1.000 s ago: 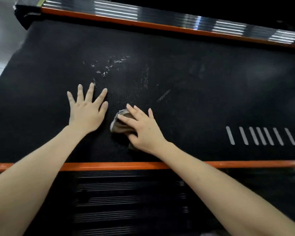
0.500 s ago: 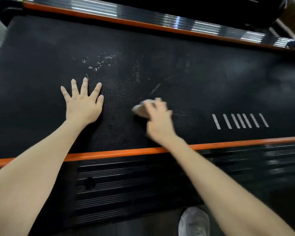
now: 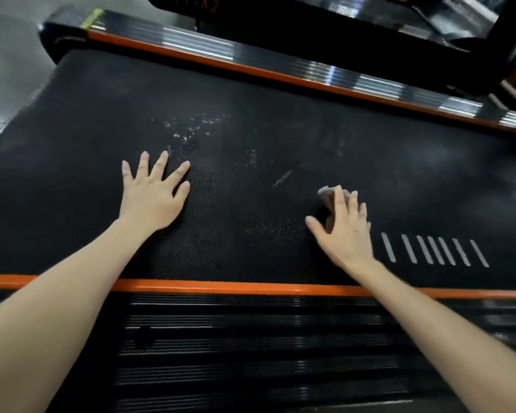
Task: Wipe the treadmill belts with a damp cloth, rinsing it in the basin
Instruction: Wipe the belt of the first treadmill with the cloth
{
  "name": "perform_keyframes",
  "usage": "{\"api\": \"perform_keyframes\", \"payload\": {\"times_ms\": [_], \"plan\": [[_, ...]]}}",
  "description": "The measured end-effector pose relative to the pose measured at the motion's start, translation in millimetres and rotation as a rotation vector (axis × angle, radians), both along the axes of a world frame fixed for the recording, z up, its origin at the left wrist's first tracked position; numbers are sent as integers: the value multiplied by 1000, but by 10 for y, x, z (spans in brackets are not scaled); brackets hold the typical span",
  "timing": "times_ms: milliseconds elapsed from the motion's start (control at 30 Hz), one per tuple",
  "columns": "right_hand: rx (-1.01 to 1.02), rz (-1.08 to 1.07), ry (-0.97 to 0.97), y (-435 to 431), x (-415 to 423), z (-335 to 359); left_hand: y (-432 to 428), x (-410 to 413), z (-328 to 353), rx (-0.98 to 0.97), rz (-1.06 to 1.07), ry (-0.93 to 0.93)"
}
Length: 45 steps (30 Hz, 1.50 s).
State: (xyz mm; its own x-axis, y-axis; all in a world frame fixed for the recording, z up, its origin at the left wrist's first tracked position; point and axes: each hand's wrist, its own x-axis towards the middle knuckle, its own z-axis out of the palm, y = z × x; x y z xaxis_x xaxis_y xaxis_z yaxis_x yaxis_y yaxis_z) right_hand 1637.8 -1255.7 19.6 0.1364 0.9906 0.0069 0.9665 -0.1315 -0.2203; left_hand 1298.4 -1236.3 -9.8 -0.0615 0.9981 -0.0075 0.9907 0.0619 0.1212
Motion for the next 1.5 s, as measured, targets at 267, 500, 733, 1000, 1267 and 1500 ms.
{"api": "perform_keyframes", "payload": {"times_ms": [267, 500, 733, 1000, 1267, 1500], "plan": [[177, 216, 185, 419, 435, -152, 15, 0, -17, -13, 19, 44], [109, -99, 32, 1582, 334, -37, 50, 39, -27, -41, 51, 43], [223, 834, 25, 343, -1127, -264, 66, 4, 42, -53, 42, 59], [140, 215, 45, 1227, -571, -75, 552, -687, 153, 171, -103, 57], [190, 998, 24, 180, -2026, -192, 1019, -1158, 117, 57, -35, 22], [146, 141, 38, 1564, -1256, -98, 1275, -1390, 79, 2, -53, 36]]}}
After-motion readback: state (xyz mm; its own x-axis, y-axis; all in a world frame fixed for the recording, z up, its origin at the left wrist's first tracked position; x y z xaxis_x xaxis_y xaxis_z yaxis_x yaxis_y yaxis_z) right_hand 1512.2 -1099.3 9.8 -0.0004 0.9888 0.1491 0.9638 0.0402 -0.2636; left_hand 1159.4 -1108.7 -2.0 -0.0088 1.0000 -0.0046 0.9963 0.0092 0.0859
